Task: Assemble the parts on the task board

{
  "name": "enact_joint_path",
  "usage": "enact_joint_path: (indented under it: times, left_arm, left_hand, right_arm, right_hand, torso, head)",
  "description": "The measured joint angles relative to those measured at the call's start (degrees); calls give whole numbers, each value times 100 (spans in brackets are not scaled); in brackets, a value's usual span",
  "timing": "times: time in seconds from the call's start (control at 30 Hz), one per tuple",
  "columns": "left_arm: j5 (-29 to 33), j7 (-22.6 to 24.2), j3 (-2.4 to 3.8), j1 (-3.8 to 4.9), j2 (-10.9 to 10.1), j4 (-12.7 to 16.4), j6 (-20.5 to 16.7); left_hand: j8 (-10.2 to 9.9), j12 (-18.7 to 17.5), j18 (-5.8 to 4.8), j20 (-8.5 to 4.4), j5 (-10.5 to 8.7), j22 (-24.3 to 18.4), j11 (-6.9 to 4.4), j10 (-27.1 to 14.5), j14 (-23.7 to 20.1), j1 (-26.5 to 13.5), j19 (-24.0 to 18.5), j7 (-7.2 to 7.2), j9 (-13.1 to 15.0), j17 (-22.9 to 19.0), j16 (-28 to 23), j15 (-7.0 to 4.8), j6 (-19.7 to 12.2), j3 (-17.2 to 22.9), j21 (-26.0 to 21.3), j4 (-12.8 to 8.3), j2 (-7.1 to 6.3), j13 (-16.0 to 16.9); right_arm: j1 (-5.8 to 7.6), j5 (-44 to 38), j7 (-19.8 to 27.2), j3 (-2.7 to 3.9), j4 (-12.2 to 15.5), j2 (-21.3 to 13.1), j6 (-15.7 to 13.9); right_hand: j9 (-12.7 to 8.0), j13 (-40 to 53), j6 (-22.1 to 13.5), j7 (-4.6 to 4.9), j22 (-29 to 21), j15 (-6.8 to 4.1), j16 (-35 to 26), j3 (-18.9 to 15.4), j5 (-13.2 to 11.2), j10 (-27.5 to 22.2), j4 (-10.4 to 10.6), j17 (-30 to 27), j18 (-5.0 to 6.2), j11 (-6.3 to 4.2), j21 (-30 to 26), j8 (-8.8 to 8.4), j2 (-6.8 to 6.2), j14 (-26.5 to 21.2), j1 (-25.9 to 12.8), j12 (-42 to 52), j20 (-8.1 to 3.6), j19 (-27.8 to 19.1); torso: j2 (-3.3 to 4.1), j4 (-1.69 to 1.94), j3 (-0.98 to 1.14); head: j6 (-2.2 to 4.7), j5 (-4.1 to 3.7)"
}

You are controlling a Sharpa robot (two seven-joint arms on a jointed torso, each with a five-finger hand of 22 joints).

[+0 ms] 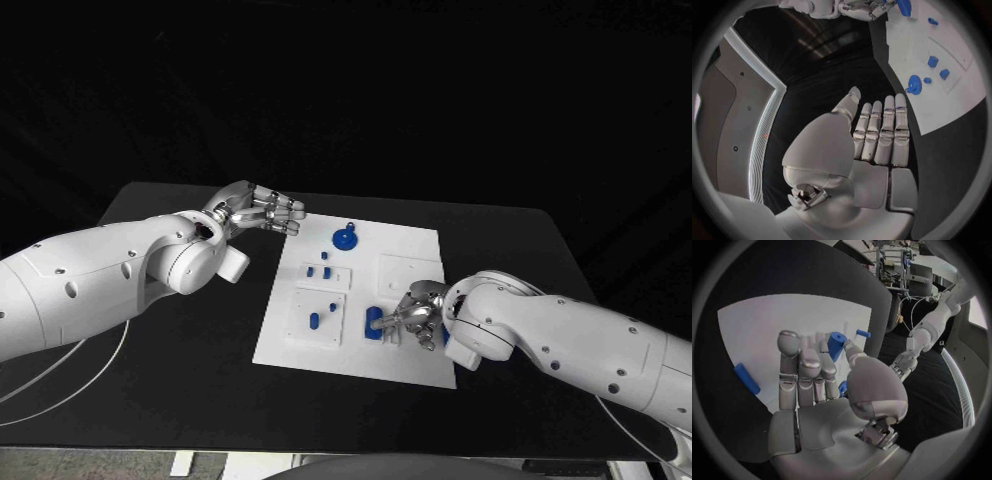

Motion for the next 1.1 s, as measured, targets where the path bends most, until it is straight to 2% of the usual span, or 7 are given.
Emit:
enact_joint_path:
  times: [0.17, 0.3, 0.47, 0.8, 0.9, 1.0, 1.1]
  left_arm:
    - [0, -2, 0, 0, 0, -1, 5]
    - [0, -4, 0, 0, 0, -2, 10]
    - [0, -6, 0, 0, -1, -2, 17]
    - [1, -9, 0, 0, -3, -3, 25]
    - [1, -10, 0, 0, -3, -4, 27]
    - [1, -10, 0, 0, -4, -4, 28]
    - [1, -11, 0, 0, -4, -4, 30]
  left_hand:
    - [0, 0, 0, 0, 0, -5, 0, 0, 0, 0, 0, 0, 0, 0, 0, 0, 0, -17, 0, 17, 0, 0]
    - [0, 0, 0, 0, 0, -5, 0, 0, 0, 0, 0, 0, 0, 0, 0, 0, 0, -17, 0, 17, 0, 0]
    - [0, 0, 0, 0, 0, -5, 0, 0, 0, 0, 0, 0, 0, 0, 0, 0, 0, -17, 0, 17, 0, 0]
    - [0, 0, 0, 0, 0, -5, 0, 0, 0, 0, 0, 0, 0, 0, 0, 0, 0, -16, 0, 16, 0, 0]
    - [0, 0, 0, 0, 0, -4, 0, 0, 0, 0, 0, 0, 0, 0, 0, 0, 0, -16, 0, 16, 0, 0]
    - [0, 0, 0, 0, 0, -4, 0, 0, 0, 0, 0, 0, 0, 0, 0, 0, 0, -16, 0, 16, 0, 0]
    - [0, 0, 0, 0, 0, -4, 0, 0, 0, 0, 0, 0, 0, 0, 0, 0, 0, -16, 0, 16, 0, 0]
  right_arm:
    - [3, -26, -14, 4, -30, 16, -6]
    - [-2, -50, -37, -1, -60, 24, -8]
    - [-8, -70, -46, -2, -60, 30, -12]
    - [-26, -83, -13, -2, -36, -8, -114]
    - [-29, -83, 18, -2, -17, -31, -139]
    - [-32, -80, 68, -1, 11, -53, -144]
    - [-35, -77, 112, 0, 36, -54, -130]
  right_hand:
    - [-14, 0, 1, -1, 0, 0, 0, 389, -254, 0, -189, -7, -1, 0, 0, 0, 127, 0, -141, 0, 0, 0]
    - [-13, 0, 1, -2, -1, 0, 0, 478, -271, 0, -237, -13, -1, 0, 0, 0, 59, 0, -208, 0, 0, 0]
    - [-13, 0, 36, -2, -1, 0, 0, 213, 40, 0, -250, -13, -1, 0, 22, 0, -42, 0, -309, 0, 0, 0]
    - [-9, 2, 36, -2, -11, 0, 0, 83, 12, -1, -82, -24, -1, 0, 22, 0, -50, 0, -301, 0, 0, 0]
    - [0, 3, 35, -2, -16, 0, 0, 83, 12, 10, -13, -24, -1, -11, 22, 0, -135, 0, -216, 19, 0, 0]
    - [5, 5, 36, -2, -16, 0, 0, -1, 125, 20, -116, -24, -1, -20, 22, 0, -385, 0, -13, 23, 0, 0]
    - [5, 5, 71, 4, -16, 0, 0, -21, 158, 20, -135, -24, -1, -20, 22, 0, -518, 0, 143, 23, 0, 0]
  torso:
    - [-1, 3, 0]
    - [-1, 3, -1]
    - [-2, 3, -1]
    - [-2, 1, 3]
    - [-2, 1, 4]
    - [-1, 0, 7]
    - [-1, -3, 7]
  head:
    - [-3, -3]
    - [-5, -4]
    - [-14, -4]
    - [-14, -9]
    - [-10, -9]
    - [-9, -7]
    - [-8, -4]
